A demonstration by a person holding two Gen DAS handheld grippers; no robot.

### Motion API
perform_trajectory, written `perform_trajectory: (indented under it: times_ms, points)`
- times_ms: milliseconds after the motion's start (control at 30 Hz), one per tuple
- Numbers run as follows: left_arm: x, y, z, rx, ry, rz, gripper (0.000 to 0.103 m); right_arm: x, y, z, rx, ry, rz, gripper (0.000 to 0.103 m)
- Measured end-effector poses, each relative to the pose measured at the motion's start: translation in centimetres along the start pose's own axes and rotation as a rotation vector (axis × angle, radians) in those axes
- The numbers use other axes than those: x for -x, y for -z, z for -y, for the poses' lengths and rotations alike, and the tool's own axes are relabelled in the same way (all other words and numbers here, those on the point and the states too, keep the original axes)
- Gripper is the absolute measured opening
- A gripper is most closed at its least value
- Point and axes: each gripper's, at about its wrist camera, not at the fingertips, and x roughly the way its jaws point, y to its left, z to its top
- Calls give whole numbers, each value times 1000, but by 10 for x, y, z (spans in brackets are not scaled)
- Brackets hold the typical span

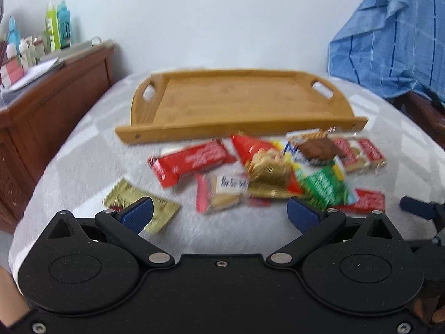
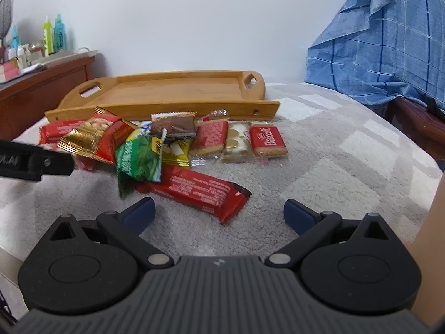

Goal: Organize snacks
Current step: 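Grasp the red nut bag with the left tool while the right tool grasps the red wafer bar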

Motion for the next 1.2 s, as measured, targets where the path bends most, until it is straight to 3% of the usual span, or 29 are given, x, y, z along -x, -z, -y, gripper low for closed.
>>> perform_trajectory:
  times_ms: [233,400,500,633,800,1000,1100,1200]
  points:
    - [4,-20,11,-8,50,37,86,7,-7,-5,47,-22,57,102]
    - [-8,-29,18,-11,73,15,83,5,-12,-4,56,-40,63,97]
    - [-16,-33,23,-22,70,10,80,5,-15,-7,80,-58,70,94]
    - [-24,-35,27,-30,58,-4,68,4,-17,-13,130,-81,85,92]
    - [-33,-34,29,-27,59,-26,66,2,-17,-14,135,-98,80,89]
    - [-39,-33,32,-36,51,-38,66,0,-15,-11,115,-114,63,77]
    - [-40,-32,33,-26,50,-43,66,-1,-13,-13,124,-114,53,65]
    - [-42,-32,34,-33,43,-45,61,-2,-11,-13,115,-125,47,60]
